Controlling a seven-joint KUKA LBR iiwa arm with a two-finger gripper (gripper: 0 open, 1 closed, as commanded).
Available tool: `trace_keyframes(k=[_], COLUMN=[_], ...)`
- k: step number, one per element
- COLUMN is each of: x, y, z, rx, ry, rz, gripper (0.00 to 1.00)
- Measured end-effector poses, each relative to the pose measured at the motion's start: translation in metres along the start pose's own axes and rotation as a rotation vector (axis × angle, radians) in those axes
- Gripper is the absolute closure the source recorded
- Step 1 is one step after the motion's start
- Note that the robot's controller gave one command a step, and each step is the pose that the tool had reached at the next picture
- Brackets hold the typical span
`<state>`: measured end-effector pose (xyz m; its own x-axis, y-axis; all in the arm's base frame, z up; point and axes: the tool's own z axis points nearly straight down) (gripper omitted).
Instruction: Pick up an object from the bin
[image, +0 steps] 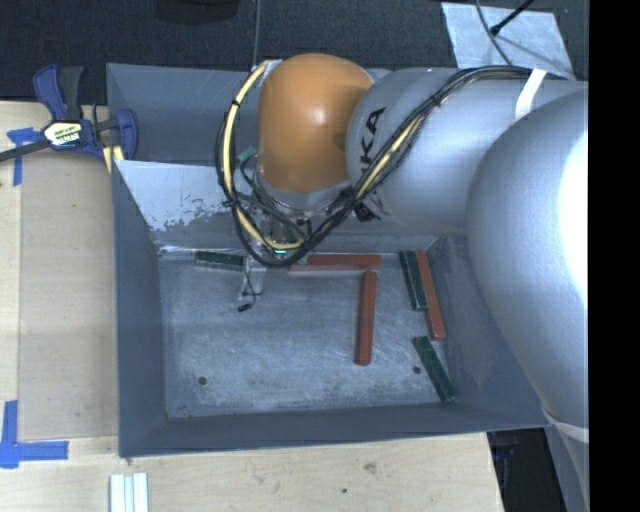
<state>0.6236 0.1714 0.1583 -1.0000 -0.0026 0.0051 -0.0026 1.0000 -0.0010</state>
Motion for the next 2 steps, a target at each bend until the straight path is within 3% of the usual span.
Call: trace_keyframes(k=[1,2], x=[0.002,-0.004], y=[-0.035,-0.072], z=[0.071,0.086], rx=[0.001,-0.001], ry=[-0.003,-0.011], rz=[-0.193,-0.174], gripper=[0.00,0.00])
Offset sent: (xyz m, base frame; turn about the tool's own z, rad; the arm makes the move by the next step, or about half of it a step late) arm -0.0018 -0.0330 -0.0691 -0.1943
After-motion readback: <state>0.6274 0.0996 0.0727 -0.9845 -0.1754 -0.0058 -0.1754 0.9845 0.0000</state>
